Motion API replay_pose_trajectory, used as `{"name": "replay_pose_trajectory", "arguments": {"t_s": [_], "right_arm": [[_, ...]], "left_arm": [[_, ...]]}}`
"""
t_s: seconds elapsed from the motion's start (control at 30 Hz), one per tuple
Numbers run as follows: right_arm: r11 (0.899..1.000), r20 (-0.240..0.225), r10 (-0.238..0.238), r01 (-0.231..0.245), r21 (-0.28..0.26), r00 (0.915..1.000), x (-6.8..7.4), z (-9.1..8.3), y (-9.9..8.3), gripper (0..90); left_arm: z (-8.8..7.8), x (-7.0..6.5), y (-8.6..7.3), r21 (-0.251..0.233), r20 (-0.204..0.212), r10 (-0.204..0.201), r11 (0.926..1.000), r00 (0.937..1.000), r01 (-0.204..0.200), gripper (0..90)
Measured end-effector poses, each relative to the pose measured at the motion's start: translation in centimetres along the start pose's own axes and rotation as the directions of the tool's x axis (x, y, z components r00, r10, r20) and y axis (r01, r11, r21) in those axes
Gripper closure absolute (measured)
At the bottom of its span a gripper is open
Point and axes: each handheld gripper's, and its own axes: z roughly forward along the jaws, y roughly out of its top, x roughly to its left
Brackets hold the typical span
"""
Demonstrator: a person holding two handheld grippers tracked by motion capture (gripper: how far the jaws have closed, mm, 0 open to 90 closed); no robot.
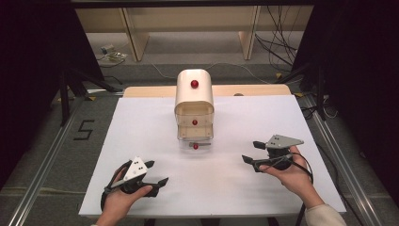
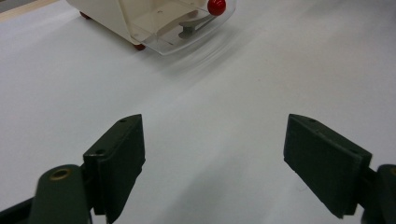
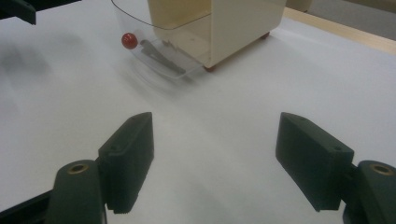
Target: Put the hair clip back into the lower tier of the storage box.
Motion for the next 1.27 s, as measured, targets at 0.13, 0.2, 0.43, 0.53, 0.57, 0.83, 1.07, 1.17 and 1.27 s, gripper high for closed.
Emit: {"name": "replay_pose_trajectory", "arguments": {"t_s": [0.13, 0.2, 0.43, 0.53, 0.57, 0.83, 1.07, 1.17, 1.27], "right_arm": [[1.000, 0.004, 0.004, -0.004, 0.009, 1.0000, 0.0, -0.3, -0.7, 28.9], [1.000, 0.003, 0.003, -0.003, 0.004, 1.0000, 0.1, -0.5, -1.0, 29.0], [1.000, 0.002, 0.013, -0.013, -0.004, 0.9999, 0.5, -1.4, -2.9, 29.3], [1.000, -0.002, 0.013, -0.013, -0.012, 0.9999, 0.8, -1.9, -3.8, 29.2], [1.000, -0.002, 0.014, -0.014, -0.010, 0.9999, 1.0, -2.1, -4.1, 29.3], [1.000, 0.009, 0.014, -0.014, -0.008, 0.9999, 1.9, -3.1, -5.6, 29.1], [1.000, 0.009, 0.007, -0.007, -0.012, 0.9999, 2.4, -3.7, -6.2, 29.0], [1.000, 0.010, 0.013, -0.013, -0.018, 0.9999, 2.6, -3.9, -6.4, 28.9], [1.000, 0.013, 0.010, -0.010, -0.024, 0.9999, 2.6, -4.0, -6.4, 28.7]], "left_arm": [[0.0, 0.0, 0.0, 0.000, -0.002, 0.003, 1.0000, 1.0000, -0.003, 20.6], [-0.1, 0.0, 0.0, -0.001, -0.003, 0.002, 1.0000, 1.0000, -0.002, 20.6], [-0.1, 0.0, 0.0, -0.003, -0.003, -0.002, 1.0000, 1.0000, 0.002, 20.5], [0.0, -0.1, 0.0, -0.002, -0.003, -0.003, 1.0000, 1.0000, 0.003, 20.5], [0.0, -0.1, 0.0, 0.001, -0.002, -0.002, 1.0000, 1.0000, 0.002, 20.5], [0.0, -0.1, 0.0, 0.005, 0.002, 0.001, 1.0000, 1.0000, -0.001, 20.5], [0.1, -0.4, 0.0, 0.001, 0.024, 0.005, 1.0000, 0.9997, -0.005, 20.2], [0.5, -0.9, 0.1, -0.027, 0.117, -0.010, 0.9995, 0.9930, 0.014, 15.9], [1.6, -2.4, 0.7, -0.004, 0.159, -0.015, 0.9999, 0.9872, 0.015, 16.2]]}}
